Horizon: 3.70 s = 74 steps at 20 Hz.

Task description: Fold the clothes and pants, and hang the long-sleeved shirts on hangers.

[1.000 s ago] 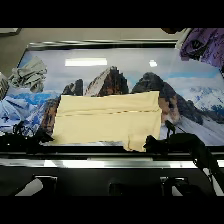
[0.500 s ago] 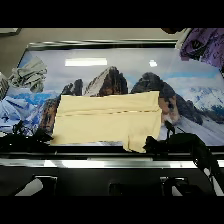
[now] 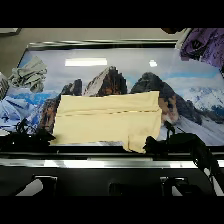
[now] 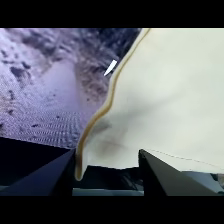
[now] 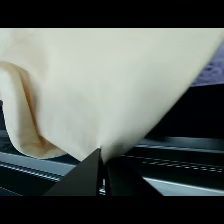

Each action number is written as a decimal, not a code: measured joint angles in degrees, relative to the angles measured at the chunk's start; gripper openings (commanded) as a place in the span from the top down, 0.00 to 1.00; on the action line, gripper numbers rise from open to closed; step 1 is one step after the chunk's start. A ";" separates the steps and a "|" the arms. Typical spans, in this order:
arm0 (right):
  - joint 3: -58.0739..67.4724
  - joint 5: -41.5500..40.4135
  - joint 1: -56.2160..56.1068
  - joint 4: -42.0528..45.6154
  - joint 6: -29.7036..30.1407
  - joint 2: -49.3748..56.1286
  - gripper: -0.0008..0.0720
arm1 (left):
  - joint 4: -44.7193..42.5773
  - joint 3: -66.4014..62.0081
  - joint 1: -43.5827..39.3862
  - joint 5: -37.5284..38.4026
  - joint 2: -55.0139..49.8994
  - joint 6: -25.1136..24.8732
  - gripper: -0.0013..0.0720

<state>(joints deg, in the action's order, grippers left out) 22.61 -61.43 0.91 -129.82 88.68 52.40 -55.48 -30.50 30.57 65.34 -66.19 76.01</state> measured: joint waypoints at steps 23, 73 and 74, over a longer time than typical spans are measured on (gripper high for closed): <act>13.49 -22.62 0.00 15.98 -14.49 -18.88 0.96 | -11.96 -4.13 -3.30 14.86 23.65 15.06 0.97; 50.71 -13.60 14.78 -5.11 20.81 51.45 0.95 | -17.88 -53.94 -19.67 2.73 -20.48 16.24 0.72; 50.88 -13.22 14.47 -5.07 20.44 50.47 0.95 | -16.24 -53.96 -20.22 2.69 -20.74 16.35 0.96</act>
<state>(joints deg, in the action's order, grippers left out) 73.49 -74.65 15.38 -134.89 109.12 102.87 -71.72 -84.47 10.35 68.03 -86.94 92.36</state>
